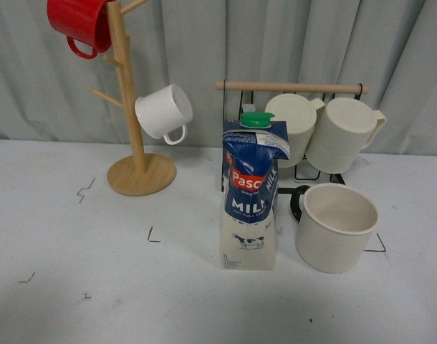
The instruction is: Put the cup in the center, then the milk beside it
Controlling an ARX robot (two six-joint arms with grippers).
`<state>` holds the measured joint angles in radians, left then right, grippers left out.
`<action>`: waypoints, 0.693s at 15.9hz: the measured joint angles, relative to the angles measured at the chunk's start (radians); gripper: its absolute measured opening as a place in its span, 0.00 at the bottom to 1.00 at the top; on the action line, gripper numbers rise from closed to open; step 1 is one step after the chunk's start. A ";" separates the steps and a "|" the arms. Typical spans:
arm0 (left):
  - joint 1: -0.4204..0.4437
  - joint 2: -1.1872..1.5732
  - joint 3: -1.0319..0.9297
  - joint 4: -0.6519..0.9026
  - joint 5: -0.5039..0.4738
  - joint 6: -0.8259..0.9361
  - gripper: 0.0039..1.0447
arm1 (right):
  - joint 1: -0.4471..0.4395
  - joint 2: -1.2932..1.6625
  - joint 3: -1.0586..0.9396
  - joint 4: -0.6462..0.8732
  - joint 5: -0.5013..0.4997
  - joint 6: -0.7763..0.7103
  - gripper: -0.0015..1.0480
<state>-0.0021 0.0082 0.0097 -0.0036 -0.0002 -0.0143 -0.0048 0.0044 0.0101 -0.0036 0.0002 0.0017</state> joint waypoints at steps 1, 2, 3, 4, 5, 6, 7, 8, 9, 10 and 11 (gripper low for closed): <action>0.000 0.000 0.000 0.000 0.000 0.000 0.57 | 0.000 0.000 0.000 0.000 0.000 0.000 0.94; 0.000 0.000 0.000 0.000 0.000 0.000 0.71 | 0.000 0.000 0.000 0.000 0.000 0.000 0.94; 0.000 0.000 0.000 0.000 0.000 0.000 0.81 | 0.000 0.000 0.000 0.000 0.000 0.000 0.94; 0.000 0.000 0.000 0.000 0.000 0.001 0.95 | 0.000 0.000 0.000 0.000 0.000 0.000 0.94; 0.000 0.000 0.000 0.000 0.000 0.000 0.94 | 0.000 0.000 0.000 0.000 0.000 0.000 0.94; 0.000 0.000 0.000 0.000 0.000 0.000 0.94 | 0.000 0.000 0.000 0.000 0.000 0.000 0.94; 0.000 0.000 0.000 0.000 0.000 0.000 0.94 | 0.000 0.000 0.000 0.000 0.000 0.000 0.94; 0.000 0.000 0.000 0.000 0.000 0.000 0.94 | 0.000 0.000 0.000 0.000 0.000 0.000 0.94; 0.000 0.000 0.000 0.000 0.000 0.000 0.94 | 0.000 0.000 0.000 0.000 0.000 0.000 0.94; 0.000 0.000 0.000 0.000 0.000 0.000 0.94 | 0.000 0.000 0.000 0.000 0.000 0.000 0.94; 0.000 0.000 0.000 0.000 0.000 0.000 0.94 | 0.000 0.000 0.000 0.000 0.000 0.000 0.94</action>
<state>-0.0021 0.0082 0.0097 -0.0036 -0.0002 -0.0139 -0.0048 0.0044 0.0101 -0.0036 0.0002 0.0017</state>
